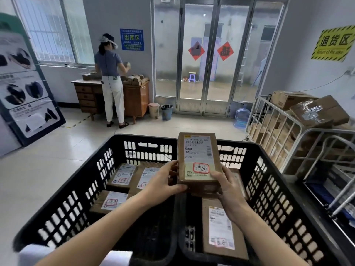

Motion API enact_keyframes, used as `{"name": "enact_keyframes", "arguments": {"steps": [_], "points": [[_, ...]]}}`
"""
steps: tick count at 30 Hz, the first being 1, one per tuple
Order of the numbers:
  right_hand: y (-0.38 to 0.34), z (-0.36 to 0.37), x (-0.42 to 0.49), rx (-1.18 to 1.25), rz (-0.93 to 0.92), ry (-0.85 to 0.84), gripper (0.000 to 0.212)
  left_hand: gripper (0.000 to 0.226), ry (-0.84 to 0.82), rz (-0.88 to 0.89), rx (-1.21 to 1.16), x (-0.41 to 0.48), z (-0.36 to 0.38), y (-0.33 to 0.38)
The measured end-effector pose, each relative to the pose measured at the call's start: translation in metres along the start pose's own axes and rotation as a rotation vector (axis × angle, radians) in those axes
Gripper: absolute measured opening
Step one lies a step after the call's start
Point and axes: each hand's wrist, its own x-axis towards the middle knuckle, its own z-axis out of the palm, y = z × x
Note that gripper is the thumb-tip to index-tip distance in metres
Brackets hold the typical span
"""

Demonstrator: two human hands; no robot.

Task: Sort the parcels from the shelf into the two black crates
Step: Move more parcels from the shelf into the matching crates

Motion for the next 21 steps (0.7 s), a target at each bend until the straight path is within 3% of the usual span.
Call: {"name": "enact_keyframes", "arguments": {"steps": [6,11,21], "points": [[0.021,0.087,-0.005,-0.013,-0.008,-0.013,0.065,0.073,0.011,0.001,-0.004,-0.026,-0.076,-0.041],[0.038,0.150,-0.005,-0.003,0.036,-0.008,0.039,0.067,0.005,-0.010,0.025,-0.040,-0.131,-0.071],[0.065,0.214,0.018,-0.061,0.191,0.002,0.044,0.069,-0.055,-0.116,0.123,-0.044,-0.185,-0.118]]}}
